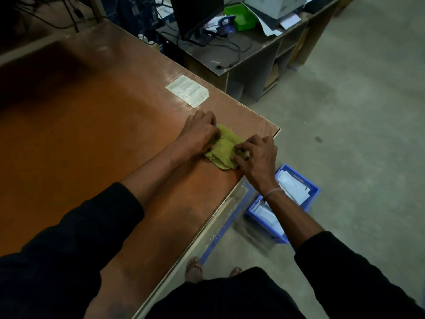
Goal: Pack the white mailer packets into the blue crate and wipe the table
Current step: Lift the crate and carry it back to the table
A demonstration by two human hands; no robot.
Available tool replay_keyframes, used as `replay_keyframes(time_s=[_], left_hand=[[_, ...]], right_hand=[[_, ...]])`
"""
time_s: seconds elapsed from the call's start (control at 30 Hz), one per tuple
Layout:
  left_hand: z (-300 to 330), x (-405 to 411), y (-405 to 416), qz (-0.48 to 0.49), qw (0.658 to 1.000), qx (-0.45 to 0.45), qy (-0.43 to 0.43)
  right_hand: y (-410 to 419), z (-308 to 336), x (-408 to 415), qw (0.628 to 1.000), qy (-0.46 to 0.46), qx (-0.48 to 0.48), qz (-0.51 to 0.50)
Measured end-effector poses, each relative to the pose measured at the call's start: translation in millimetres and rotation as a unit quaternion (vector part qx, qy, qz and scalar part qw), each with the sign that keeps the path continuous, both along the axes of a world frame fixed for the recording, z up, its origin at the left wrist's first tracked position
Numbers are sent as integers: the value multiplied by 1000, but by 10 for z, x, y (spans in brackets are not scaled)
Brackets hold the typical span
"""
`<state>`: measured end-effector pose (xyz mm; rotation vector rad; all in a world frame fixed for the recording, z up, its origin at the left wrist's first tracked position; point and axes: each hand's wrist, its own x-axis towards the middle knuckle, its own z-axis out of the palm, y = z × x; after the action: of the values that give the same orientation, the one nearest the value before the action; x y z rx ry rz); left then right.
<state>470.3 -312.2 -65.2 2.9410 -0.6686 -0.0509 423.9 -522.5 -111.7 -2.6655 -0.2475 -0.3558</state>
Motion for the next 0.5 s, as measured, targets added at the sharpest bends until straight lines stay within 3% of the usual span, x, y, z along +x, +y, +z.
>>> replay_keyframes(time_s=[0.13,0.27,0.5], left_hand=[[72,-41,-64,3,999,42,15],[271,-23,-222,2,998,65,-17],[380,-147,-1287,-58,987,-146,28]], right_hand=[[-40,-22,-97,1000,23,19,-7],[-291,17,-121,994,-8,106,-7],[-1591,-110,-339,974,-15,189,-122]])
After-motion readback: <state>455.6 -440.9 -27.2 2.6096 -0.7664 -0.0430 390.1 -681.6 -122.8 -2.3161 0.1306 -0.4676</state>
